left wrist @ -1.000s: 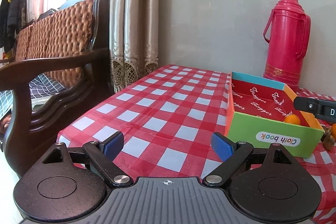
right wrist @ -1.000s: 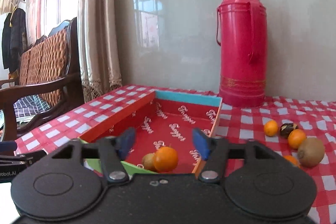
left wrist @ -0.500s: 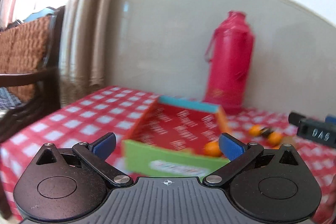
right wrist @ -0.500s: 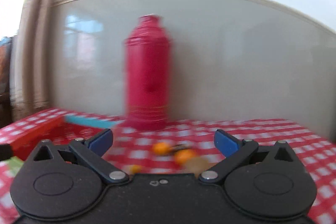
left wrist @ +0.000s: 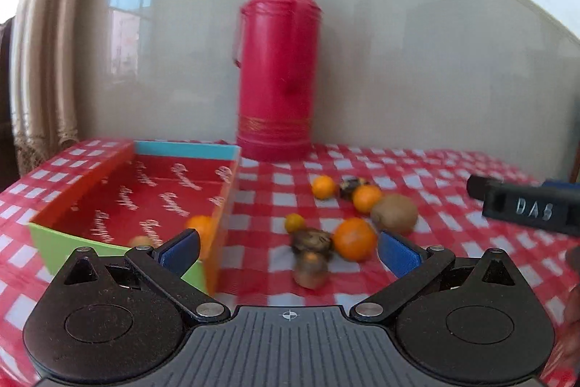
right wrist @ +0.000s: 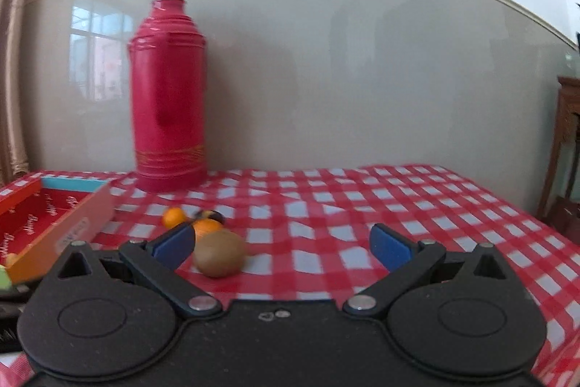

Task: Organize fruits
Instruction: 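Move the left tool to the dark brown fruit and close on it, then carry the brown fruit with the left tool into the box and release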

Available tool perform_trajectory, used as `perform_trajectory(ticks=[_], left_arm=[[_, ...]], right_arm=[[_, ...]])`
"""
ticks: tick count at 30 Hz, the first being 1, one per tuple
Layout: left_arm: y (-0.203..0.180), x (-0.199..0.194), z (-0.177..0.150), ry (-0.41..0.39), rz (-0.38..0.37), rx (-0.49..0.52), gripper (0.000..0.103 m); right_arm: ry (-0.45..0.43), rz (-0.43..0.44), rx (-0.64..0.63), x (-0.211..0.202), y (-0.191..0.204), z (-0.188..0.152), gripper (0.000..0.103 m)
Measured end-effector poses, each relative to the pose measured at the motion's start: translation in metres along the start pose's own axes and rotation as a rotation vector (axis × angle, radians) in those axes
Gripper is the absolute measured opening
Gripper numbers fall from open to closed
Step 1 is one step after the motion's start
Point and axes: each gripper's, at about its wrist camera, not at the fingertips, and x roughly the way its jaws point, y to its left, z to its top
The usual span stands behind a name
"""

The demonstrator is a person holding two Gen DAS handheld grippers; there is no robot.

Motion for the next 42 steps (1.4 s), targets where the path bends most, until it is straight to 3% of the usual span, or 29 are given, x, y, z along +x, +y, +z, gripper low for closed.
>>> perform_trajectory(ticks=[4, 6, 9, 13, 16, 18, 22, 32, 42], left_arm=[[-0.02, 0.015, -0.004, 0.046, 0.023, 0.074, 0.103], [-0.022, 0.025, -0.005, 0.082, 0.028, 0.065, 0.087], [-0.023, 0.037, -0.004, 0.115, 0.038, 0.061, 0.074], [-0.021, 0.051, -0.004, 0.148, 0.044, 0.054, 0.066], [-0.021, 0.058, -0.005, 0.179, 0.039, 0.046, 0.051], [-0.021, 0.066, -0.007, 0.214, 0.024, 0.041, 0.029], [-0.023, 0.065, -0.006, 0.208, 0.002, 0.039, 0.029], [-0.002, 0.023, 0.015, 0.036, 0.051, 0.03, 0.029], [0.073, 0.008, 0.024, -0.048, 0.244, -0.087, 0.03]], right_arm=[[0.039, -0.038, 0.027, 0.004, -0.018, -0.004, 0.097], [0.047, -0.047, 0.047, 0.005, -0.026, -0.005, 0.097], [0.061, -0.053, 0.071, 0.007, -0.035, -0.006, 0.097], [0.07, -0.056, 0.071, 0.013, -0.038, -0.004, 0.097], [0.076, -0.058, 0.069, 0.022, -0.038, -0.005, 0.097], [0.131, -0.069, 0.067, 0.031, -0.037, -0.007, 0.097], [0.143, -0.043, 0.09, 0.034, -0.032, -0.01, 0.097], [0.146, 0.005, 0.064, 0.036, -0.003, -0.012, 0.097], [0.125, 0.067, 0.016, 0.03, 0.031, -0.01, 0.097]])
